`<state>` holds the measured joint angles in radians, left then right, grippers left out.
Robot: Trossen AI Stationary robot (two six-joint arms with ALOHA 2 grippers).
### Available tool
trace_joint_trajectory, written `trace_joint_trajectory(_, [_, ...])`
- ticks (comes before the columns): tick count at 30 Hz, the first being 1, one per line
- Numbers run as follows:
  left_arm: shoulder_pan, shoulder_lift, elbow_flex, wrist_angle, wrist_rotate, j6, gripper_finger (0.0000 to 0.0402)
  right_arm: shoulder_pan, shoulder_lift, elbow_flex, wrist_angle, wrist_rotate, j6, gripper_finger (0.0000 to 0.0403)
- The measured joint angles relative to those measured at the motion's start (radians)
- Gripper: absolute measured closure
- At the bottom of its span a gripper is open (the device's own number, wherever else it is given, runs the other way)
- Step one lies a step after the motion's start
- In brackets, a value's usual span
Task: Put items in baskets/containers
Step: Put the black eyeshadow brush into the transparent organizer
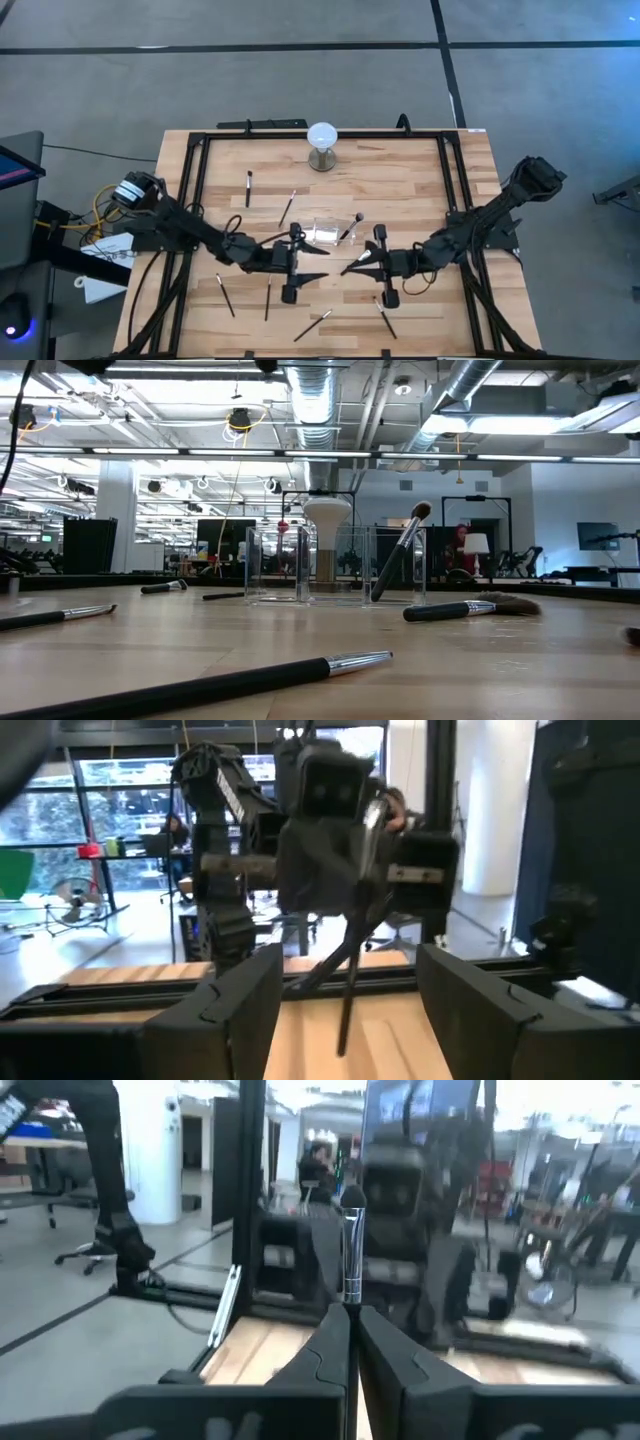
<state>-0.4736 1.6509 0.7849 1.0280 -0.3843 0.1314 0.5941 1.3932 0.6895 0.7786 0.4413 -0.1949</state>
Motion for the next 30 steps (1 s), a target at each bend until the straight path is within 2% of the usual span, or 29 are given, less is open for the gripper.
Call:
trace_joint_trajectory(4, [0.064, 0.003, 0.001, -0.001, -0.003, -0.033, 0.0175, -0.008, 0.000, 0.000, 0.023, -0.025, -0.051, 0.0401])
trace_joint_trajectory(8, [0.122, -0.001, 0.001, 0.004, 0.111, -0.066, 0.0175, -0.049, 0.000, -0.001, 0.015, -0.053, -0.057, 0.0401])
trace_joint_trajectory(14, [0.179, -0.002, 0.002, 0.006, 0.202, -0.063, 0.0175, -0.109, 0.000, -0.001, 0.015, -0.061, -0.075, 0.0401])
trace_joint_trajectory(18, [0.207, -0.002, 0.002, 0.005, 0.213, -0.062, 0.0175, -0.148, 0.000, -0.001, 0.015, -0.151, -0.069, 0.0401])
trace_joint_trajectory(25, [0.241, -0.002, 0.002, -0.001, 0.329, -0.057, 0.0175, -0.197, 0.000, -0.001, 0.004, -0.166, -0.081, 0.0401])
trace_joint_trajectory(30, [0.242, -0.003, 0.002, -0.013, 0.326, -0.019, 0.0175, -0.213, 0.000, -0.001, 0.000, -0.178, -0.091, 0.0401])
